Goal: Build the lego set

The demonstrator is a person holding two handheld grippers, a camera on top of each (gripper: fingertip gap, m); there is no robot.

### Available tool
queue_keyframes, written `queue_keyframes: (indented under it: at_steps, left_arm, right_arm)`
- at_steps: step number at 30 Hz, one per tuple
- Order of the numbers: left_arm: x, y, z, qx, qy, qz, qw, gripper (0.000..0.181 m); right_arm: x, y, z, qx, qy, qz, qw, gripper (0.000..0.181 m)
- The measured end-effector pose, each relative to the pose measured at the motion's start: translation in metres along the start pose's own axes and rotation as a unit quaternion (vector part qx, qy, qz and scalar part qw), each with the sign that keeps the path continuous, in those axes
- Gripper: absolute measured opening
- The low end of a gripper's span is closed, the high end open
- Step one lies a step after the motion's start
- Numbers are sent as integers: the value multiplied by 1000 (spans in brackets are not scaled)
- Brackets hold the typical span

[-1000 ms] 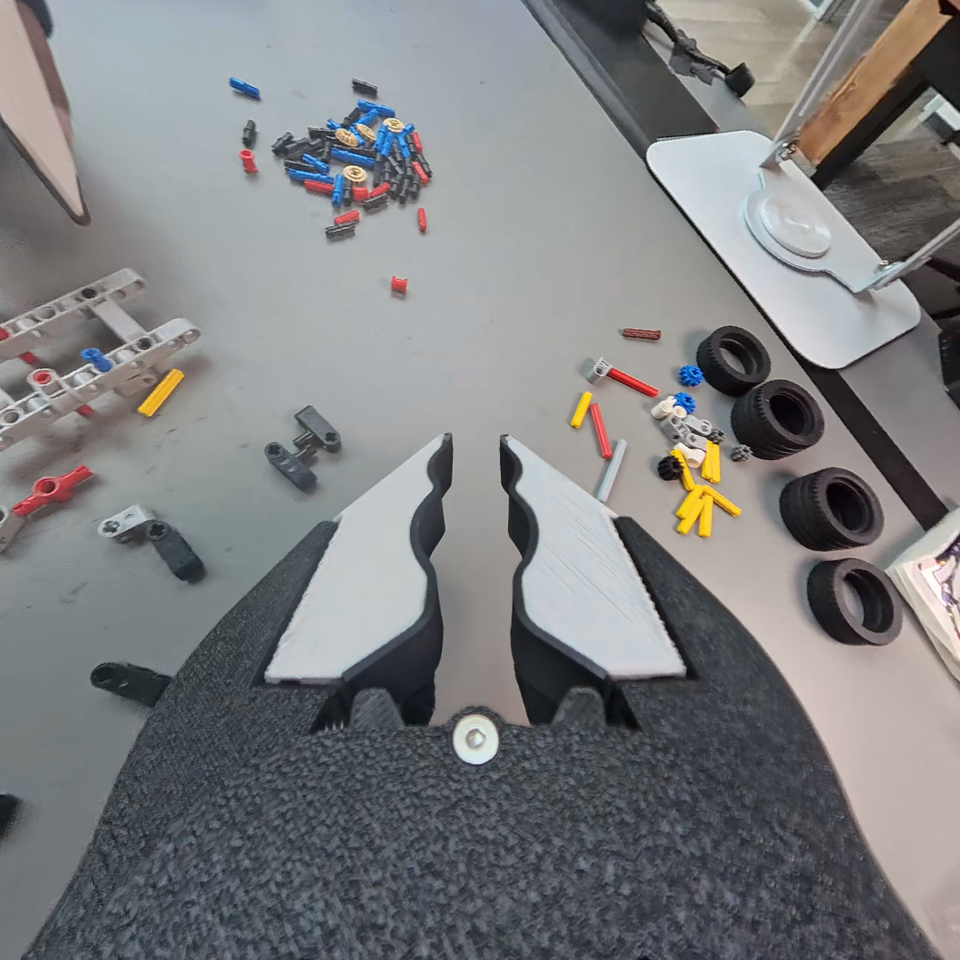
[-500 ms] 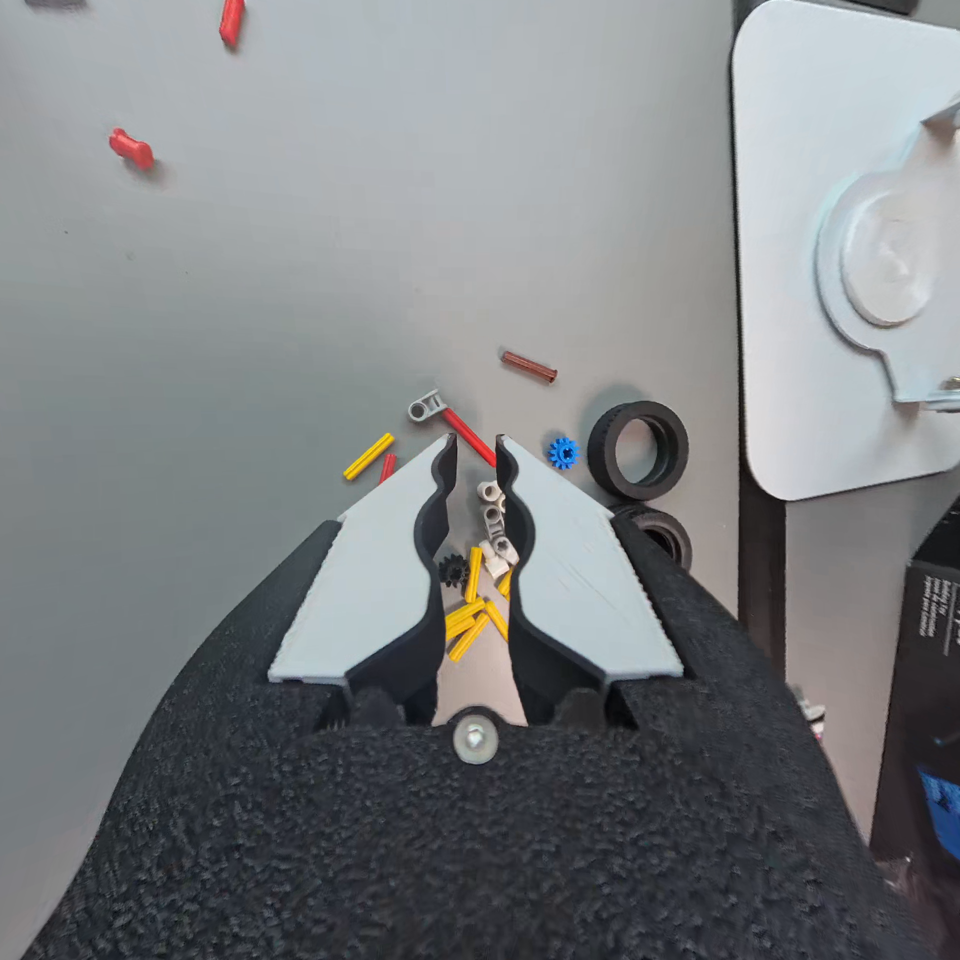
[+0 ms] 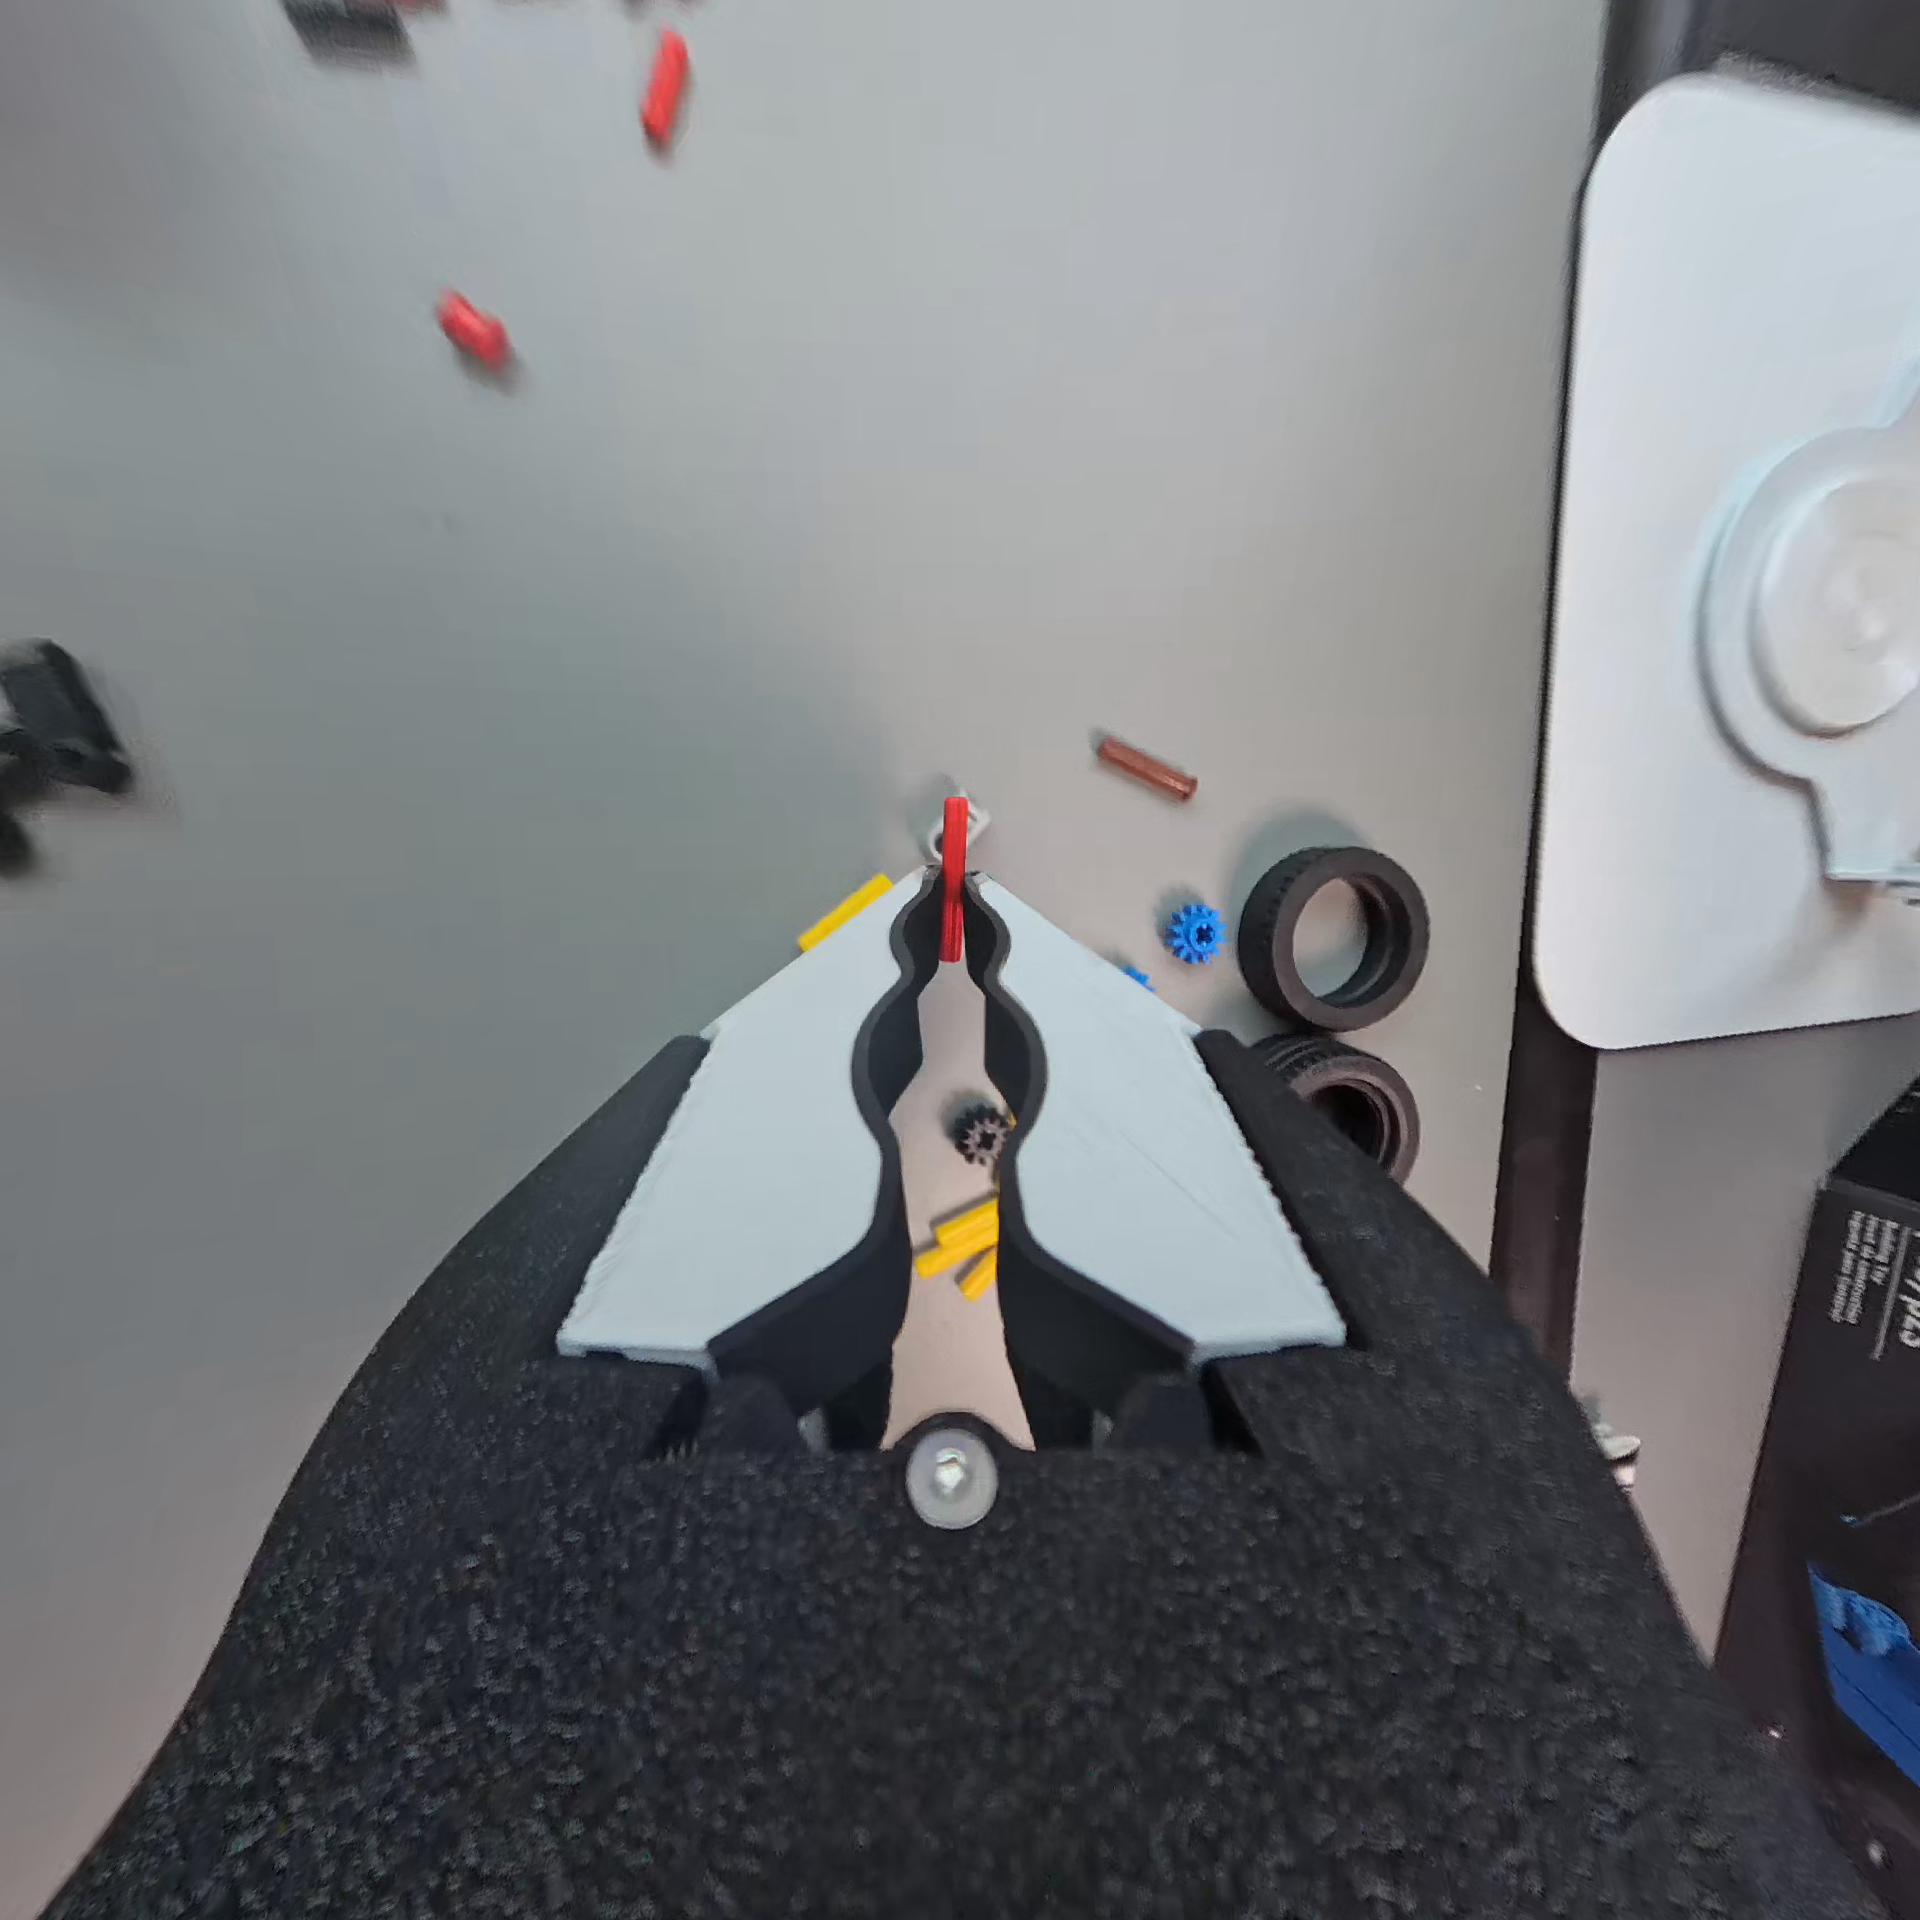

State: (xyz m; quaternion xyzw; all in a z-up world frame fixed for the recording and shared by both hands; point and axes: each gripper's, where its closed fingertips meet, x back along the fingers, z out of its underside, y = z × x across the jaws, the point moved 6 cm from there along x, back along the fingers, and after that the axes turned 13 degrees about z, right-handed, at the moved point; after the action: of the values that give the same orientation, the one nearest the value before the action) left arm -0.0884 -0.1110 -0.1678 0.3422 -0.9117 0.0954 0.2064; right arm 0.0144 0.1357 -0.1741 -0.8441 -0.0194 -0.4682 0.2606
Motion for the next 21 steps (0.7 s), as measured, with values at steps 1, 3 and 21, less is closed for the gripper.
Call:
queue_keyframes:
  at_steps: [1, 3, 21]
  left_arm:
    - [2, 0, -3, 12, -16, 5, 1000, 24]
    - [5, -1, -10, 34, -49, 19, 998, 24]
    - [-15, -54, -25, -27, -70, 138, 988, 4]
  right_arm:
    - [13, 6, -9, -11, -34, 14, 999, 3]
    - [40, 28, -30, -26, -95, 33, 995, 3]
    - [97, 185, -91, 11, -204, 7, 979, 3]
